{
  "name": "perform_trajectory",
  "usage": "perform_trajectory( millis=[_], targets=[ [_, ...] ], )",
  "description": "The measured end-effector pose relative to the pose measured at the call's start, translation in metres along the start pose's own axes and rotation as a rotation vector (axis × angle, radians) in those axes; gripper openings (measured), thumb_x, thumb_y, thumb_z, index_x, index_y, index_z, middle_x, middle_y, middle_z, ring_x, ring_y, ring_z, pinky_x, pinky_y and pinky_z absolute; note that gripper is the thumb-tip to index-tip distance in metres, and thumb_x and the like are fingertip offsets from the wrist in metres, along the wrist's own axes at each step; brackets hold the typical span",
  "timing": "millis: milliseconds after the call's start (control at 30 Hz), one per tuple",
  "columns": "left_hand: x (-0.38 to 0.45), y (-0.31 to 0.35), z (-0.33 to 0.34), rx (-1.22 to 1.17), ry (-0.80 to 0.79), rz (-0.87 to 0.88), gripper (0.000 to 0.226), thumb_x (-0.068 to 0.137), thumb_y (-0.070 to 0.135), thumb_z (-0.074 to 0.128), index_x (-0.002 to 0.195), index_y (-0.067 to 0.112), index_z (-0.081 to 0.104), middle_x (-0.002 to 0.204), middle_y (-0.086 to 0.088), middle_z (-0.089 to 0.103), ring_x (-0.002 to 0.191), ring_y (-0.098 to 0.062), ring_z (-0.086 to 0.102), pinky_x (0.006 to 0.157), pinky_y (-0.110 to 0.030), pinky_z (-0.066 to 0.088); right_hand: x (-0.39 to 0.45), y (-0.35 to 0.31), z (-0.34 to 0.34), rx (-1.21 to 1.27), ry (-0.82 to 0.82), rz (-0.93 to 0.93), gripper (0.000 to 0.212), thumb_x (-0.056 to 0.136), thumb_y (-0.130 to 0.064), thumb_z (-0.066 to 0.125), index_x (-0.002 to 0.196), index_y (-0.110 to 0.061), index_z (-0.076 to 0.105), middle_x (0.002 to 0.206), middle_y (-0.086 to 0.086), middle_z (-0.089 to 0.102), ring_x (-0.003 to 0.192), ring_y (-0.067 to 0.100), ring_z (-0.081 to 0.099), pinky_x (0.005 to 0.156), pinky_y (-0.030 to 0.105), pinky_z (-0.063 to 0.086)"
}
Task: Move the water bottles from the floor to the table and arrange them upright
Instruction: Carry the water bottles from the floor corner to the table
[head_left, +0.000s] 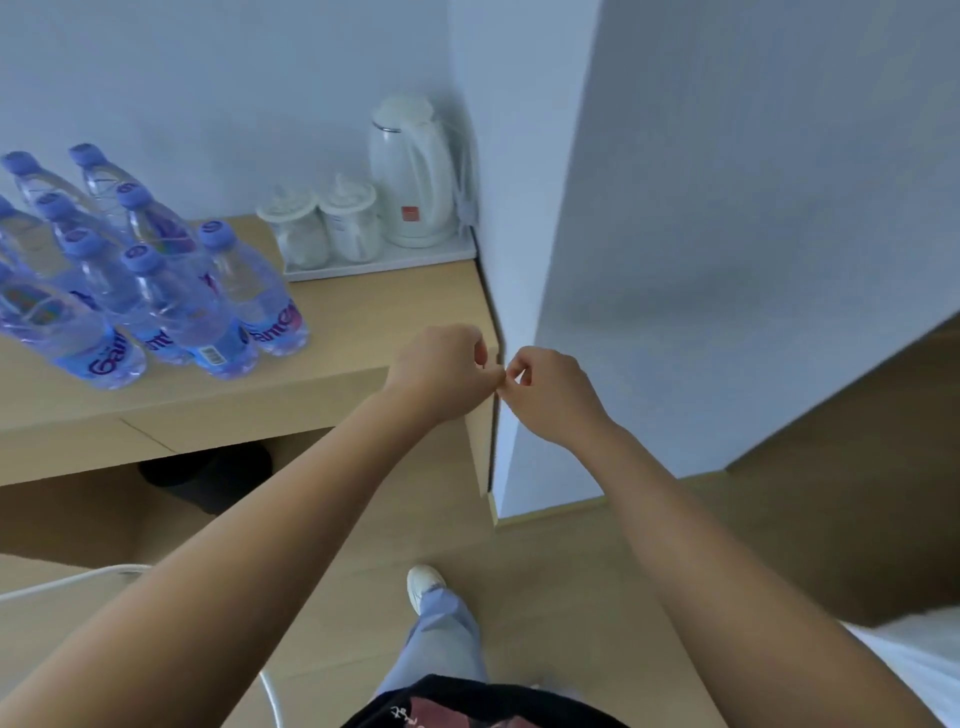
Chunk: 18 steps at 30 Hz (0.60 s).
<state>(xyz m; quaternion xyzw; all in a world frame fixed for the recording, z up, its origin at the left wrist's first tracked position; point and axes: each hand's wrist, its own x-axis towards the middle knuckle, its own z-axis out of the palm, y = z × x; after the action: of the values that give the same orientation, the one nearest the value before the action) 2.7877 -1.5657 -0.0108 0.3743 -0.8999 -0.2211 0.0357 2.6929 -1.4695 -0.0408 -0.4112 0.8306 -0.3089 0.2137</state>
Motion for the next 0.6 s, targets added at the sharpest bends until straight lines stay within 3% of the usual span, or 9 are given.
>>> perform_trajectory(
  millis=[167, 600],
  targets=[
    [-0.004, 0.052, 0.028, 0.023, -0.060, 0.131, 0.026, 0.081, 0.039, 0.054, 0.097, 0.020, 0.060, 0.098, 0.004, 0.063, 0.090, -0.018, 0.059, 0.073, -0.030, 0.048, -0.029, 0.049, -0.041, -0.012, 0.119, 0.105, 0.021, 0.086, -0.032, 0.056, 0.089, -0.012, 0.060, 0.073, -0.008, 0.051, 0.073, 0.019, 0.056, 0.066, 0.030, 0.045],
    [0.036, 0.188, 0.110, 0.050, -0.259, 0.401, 0.027, 0.082, 0.040, 0.054, 0.100, 0.021, 0.060, 0.100, 0.006, 0.062, 0.090, -0.017, 0.058, 0.071, -0.028, 0.043, -0.062, 0.171, -0.126, 0.007, 0.321, 0.419, 0.015, 0.085, -0.034, 0.052, 0.090, -0.020, 0.056, 0.074, -0.012, 0.052, 0.069, 0.011, 0.055, 0.059, 0.025, 0.043]
  ],
)
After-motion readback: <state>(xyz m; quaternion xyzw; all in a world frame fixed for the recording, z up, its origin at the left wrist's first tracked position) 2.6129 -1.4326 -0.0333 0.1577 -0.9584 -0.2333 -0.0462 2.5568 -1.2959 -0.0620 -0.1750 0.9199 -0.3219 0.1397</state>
